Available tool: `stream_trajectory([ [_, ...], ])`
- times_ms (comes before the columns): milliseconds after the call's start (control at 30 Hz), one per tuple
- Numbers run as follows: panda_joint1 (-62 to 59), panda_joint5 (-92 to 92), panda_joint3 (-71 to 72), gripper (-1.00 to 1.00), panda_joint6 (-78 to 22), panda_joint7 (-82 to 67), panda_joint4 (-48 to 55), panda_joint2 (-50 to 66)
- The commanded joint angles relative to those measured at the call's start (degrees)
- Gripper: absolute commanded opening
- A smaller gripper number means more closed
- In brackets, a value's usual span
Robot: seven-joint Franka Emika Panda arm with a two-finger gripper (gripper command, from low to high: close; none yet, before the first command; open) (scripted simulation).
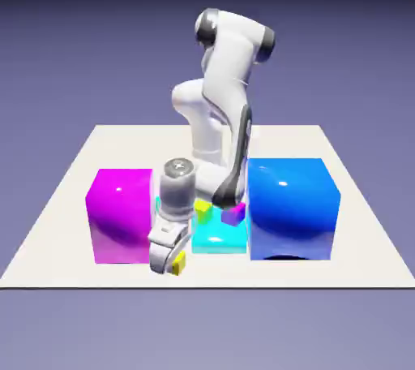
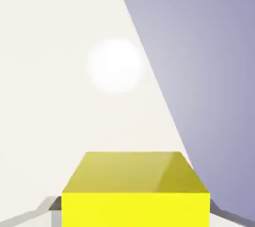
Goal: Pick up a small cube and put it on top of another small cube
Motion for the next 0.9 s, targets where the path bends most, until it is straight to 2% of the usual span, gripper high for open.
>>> stream_trajectory([
  [0, -0.59, -1.55, 1.38, -1.00, -0.36, 1.13, -1.30, -2.08],
  [767, -13.80, -36.98, 32.73, -1.00, -10.00, 27.09, -30.94, -49.66],
  [867, -14.09, -37.61, 32.50, -1.00, -5.14, 27.48, -31.65, -45.52],
])
